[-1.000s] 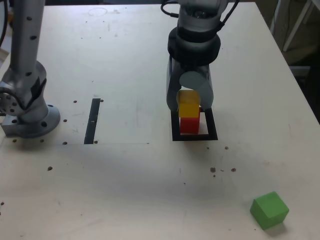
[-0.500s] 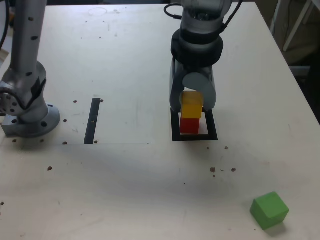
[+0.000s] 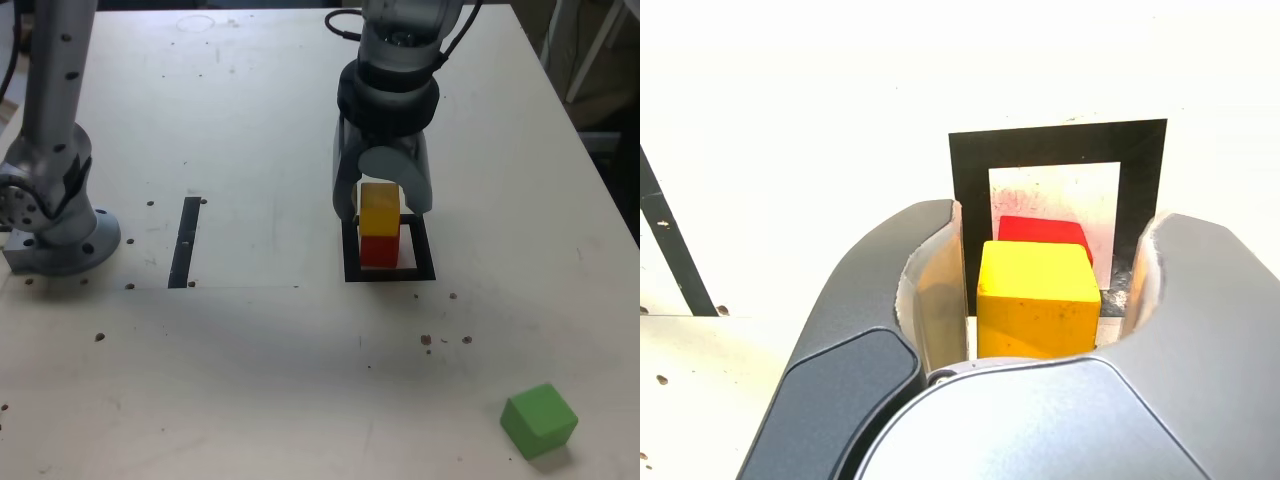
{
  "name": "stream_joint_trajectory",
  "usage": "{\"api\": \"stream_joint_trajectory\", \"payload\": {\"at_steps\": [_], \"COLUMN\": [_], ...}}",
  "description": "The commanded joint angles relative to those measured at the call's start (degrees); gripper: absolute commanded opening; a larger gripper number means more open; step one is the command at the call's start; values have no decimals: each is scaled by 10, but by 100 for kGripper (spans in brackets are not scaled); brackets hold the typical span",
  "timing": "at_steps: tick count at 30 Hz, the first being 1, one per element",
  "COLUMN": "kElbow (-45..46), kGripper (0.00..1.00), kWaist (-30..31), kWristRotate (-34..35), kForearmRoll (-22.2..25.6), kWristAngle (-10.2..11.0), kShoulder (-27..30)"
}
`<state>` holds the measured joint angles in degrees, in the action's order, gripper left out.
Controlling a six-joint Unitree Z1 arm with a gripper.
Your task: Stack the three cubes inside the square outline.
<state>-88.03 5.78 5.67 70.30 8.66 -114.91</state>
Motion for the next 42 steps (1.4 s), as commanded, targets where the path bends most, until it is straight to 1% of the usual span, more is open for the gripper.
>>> {"api": "stream_joint_trajectory", "payload": {"at_steps": [1, 4, 6, 10, 13, 16, 18, 25, 31, 42], "kElbow": [-1, -2, -6, -19, -35, -59, -82, -199, -306, -408], "kGripper": [99, 99, 99, 100, 100, 100, 100, 100, 100, 99], "kWaist": [-1, -1, 0, 4, 9, 18, 25, 59, 97, 162], "kWristRotate": [-1, -1, -1, -1, -4, -18, -36, -134, -213, -305], "kForearmRoll": [-1, 0, 4, 22, 46, 61, 66, 78, 105, 143], "kWristAngle": [2, 7, 14, 36, 58, 73, 78, 78, 78, 74], "kShoulder": [3, 14, 24, 49, 66, 70, 64, 10, -46, -119]}}
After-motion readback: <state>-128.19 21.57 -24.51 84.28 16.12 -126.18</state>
